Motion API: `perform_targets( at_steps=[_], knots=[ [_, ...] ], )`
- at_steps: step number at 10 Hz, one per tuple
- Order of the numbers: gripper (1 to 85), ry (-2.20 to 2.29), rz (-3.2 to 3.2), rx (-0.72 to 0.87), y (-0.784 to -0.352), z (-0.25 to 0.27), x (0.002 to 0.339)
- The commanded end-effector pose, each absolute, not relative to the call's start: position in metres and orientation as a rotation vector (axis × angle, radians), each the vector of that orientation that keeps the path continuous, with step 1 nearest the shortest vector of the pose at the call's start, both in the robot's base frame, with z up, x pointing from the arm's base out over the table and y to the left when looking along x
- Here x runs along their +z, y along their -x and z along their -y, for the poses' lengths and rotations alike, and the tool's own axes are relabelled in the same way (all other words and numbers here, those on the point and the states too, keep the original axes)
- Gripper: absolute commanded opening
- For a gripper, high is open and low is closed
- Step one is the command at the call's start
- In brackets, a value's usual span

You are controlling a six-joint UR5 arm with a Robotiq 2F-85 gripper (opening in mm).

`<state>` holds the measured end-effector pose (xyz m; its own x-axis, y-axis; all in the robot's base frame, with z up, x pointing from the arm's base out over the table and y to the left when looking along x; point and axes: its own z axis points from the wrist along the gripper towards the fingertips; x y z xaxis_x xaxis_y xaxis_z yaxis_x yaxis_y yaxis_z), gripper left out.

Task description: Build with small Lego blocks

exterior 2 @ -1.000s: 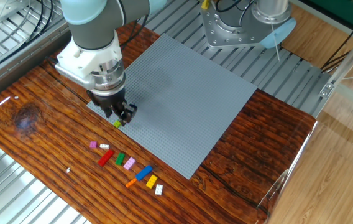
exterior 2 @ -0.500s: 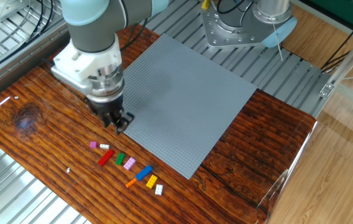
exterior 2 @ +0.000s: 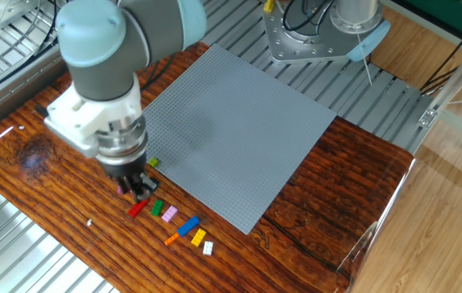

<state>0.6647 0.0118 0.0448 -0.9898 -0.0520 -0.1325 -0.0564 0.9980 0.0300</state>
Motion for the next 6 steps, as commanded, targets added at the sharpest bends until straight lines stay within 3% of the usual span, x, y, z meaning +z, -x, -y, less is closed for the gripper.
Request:
perform_targets(
  at_steps=[1,3,6],
  knots=[
    [34.7,0.055,-3.02,0.088,-0.674,-0.023,0.044],
    [29.7,0.026,-3.019,0.115,-0.676,-0.027,0.04],
    [29.7,0.019,-3.071,0.064,-0.664,-0.018,0.036]
  ],
)
